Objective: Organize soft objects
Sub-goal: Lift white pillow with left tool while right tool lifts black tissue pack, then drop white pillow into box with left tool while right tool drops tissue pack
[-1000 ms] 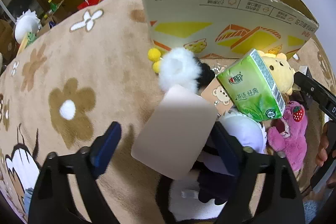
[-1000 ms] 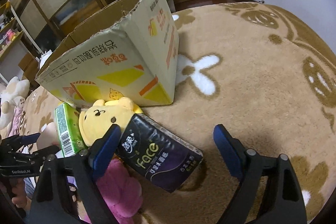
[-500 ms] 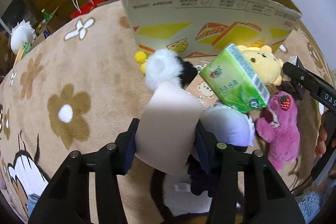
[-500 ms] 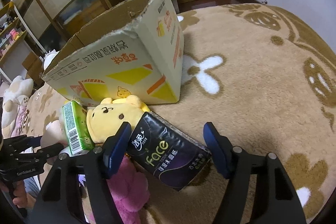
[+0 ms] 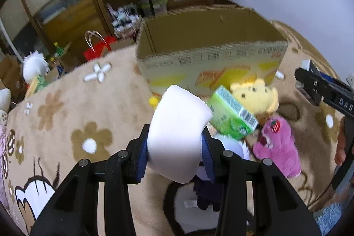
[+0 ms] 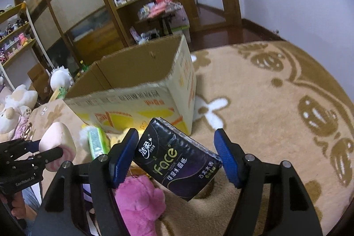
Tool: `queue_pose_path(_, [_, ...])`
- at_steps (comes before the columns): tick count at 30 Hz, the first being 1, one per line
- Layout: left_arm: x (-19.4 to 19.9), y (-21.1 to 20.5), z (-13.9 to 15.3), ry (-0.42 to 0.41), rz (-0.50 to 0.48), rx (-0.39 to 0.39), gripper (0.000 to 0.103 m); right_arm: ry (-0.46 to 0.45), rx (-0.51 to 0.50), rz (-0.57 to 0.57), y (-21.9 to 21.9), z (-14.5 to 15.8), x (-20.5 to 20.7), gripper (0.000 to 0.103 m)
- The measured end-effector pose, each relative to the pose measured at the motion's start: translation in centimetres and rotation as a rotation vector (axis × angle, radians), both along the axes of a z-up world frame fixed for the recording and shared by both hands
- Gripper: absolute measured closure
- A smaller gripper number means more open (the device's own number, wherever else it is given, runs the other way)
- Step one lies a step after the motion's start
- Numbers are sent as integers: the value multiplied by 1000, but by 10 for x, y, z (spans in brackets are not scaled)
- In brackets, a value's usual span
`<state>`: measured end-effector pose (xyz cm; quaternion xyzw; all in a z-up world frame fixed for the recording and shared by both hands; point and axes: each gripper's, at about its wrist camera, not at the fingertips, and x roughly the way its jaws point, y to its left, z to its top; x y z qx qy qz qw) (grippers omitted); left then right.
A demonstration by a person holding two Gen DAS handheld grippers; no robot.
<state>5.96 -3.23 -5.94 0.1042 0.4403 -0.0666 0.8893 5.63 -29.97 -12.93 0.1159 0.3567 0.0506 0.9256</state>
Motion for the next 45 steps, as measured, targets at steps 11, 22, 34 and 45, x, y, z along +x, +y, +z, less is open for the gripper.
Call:
queue_pose_path(11, [-14,2,49,-194,18,-20,62,-149,-16,-6,9,44,-19,29])
queue_pose_path(22, [-5,7,88,-290,27,-35,62,-286,-74,42,25,101,-26,29])
queue_pose_path(34, [36,-5,112,-355,10,-72,62,-381,-143,94,49,139,-2,29])
queue_pose_path(45, [91,-2,84,-286,23,-134,62,-349,-191,118,62,109,49,29])
